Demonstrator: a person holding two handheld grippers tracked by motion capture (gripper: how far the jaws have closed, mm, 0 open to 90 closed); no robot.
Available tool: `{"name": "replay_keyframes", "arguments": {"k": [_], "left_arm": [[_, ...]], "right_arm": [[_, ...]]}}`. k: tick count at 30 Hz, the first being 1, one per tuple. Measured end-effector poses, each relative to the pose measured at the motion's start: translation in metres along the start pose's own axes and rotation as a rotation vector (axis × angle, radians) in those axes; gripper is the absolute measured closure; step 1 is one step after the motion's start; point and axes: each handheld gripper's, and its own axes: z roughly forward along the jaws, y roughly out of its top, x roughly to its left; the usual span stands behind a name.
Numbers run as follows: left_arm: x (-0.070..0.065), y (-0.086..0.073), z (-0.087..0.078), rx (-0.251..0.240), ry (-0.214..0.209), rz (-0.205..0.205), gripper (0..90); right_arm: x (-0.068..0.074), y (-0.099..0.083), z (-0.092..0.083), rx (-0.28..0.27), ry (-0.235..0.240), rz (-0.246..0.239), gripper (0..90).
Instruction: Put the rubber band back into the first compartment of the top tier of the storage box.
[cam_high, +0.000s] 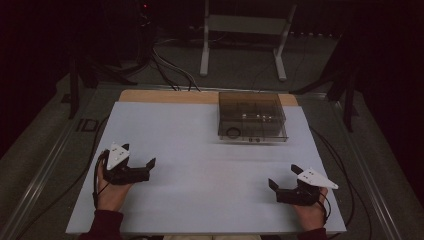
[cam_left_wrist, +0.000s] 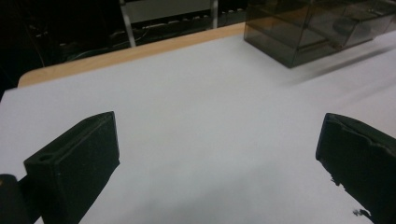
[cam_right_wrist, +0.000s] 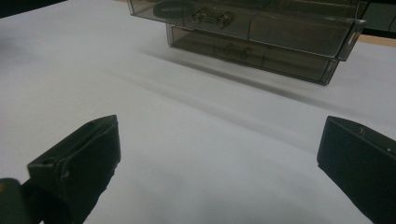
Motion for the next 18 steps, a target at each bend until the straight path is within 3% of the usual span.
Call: {"name": "replay_keyframes", "arguments": {"k": [11, 18], "left_arm": [[0.006, -0.028, -0.019, -0.045, 0.026, -0.038, 0.5], [0.005, -0.036, -0.027, -0.06, 0.043, -0.044, 0.5]], "right_arm": [[-0.002, 0.001, 0.002, -0.006, 0.001, 0.007, 0.0], [-0.002, 0.002, 0.002, -0.008, 0.002, 0.005, 0.0]]}}
